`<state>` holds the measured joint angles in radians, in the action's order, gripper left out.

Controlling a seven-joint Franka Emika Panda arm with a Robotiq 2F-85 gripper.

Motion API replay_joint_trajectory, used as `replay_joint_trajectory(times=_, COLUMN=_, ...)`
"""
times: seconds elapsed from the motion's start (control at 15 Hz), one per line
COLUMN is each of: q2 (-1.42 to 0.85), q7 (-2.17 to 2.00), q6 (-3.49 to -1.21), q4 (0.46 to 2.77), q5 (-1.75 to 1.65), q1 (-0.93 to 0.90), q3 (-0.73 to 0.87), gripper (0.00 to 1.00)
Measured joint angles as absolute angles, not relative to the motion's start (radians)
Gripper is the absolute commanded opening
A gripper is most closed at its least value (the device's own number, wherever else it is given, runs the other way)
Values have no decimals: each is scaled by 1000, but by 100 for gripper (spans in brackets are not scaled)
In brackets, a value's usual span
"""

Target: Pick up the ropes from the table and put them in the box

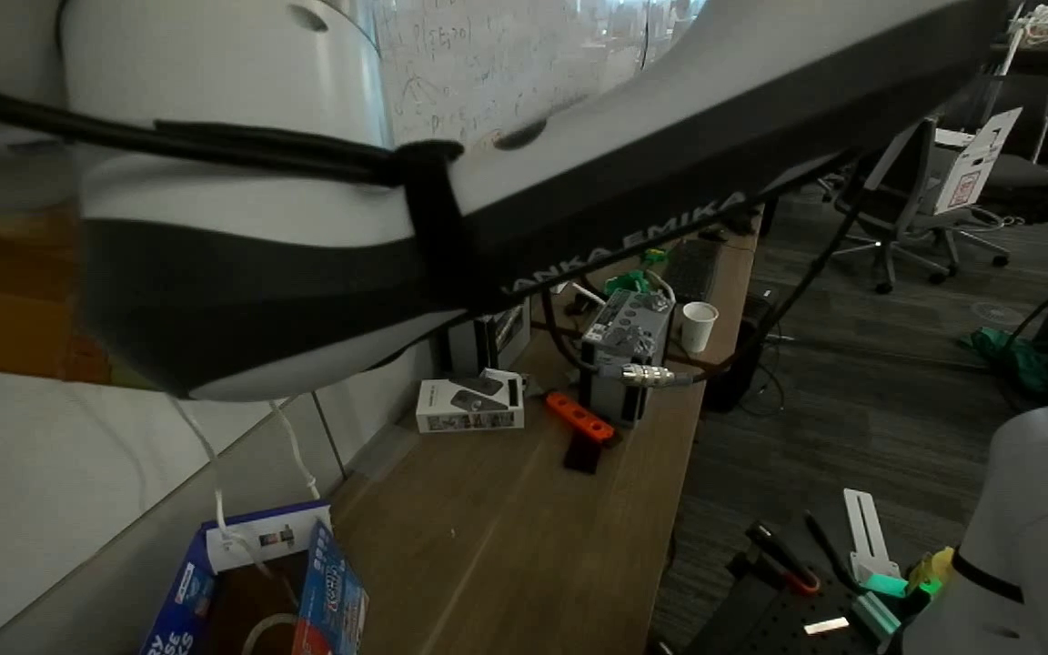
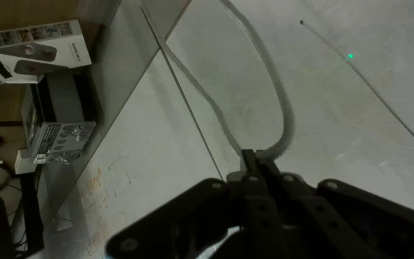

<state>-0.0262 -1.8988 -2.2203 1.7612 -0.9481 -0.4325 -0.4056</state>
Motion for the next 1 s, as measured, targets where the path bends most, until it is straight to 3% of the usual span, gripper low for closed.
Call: replay_joint_trajectory(times=1.0, q2=-96, q7=-1909, q6=-2268, q4=1786, q5=-835, q1=-573, q3=-501, gripper=1)
